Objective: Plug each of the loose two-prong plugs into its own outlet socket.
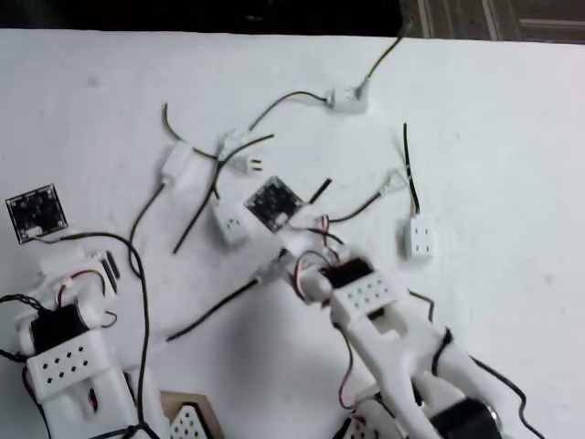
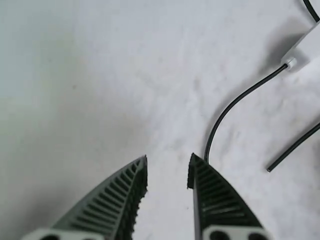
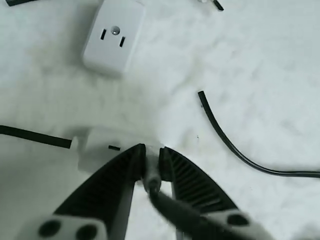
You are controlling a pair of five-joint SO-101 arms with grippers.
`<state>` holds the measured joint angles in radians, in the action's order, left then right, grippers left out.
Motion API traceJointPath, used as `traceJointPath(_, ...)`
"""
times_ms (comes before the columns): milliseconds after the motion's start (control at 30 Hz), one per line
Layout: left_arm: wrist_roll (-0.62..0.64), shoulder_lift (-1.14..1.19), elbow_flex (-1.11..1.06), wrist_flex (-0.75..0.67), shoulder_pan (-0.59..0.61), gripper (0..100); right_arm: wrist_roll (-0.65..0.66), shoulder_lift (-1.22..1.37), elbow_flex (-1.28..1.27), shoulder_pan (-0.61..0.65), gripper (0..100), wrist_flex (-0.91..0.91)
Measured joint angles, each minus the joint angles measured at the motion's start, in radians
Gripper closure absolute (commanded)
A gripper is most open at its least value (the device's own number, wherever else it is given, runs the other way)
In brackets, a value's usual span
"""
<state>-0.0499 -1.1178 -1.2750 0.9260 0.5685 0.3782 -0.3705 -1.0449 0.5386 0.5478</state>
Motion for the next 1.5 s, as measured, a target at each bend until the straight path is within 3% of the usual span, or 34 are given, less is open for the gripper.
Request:
traceJointPath(800,0.000,0.000,-0.009,-0.003,0.000,85,0.003,-0.044,0.137,-0.002,98.1,0.149)
traceJointPath(1233,0.000,0.000,-0.009,-0.003,0.000,85,0.005,-0.041,0.430,-0.196,98.1,0.141)
traceJointPath(1500,0.000,0.000,-0.012,-0.003,-0.020,85,-0.035,0.278,0.749,-0.342,98.1,0.081)
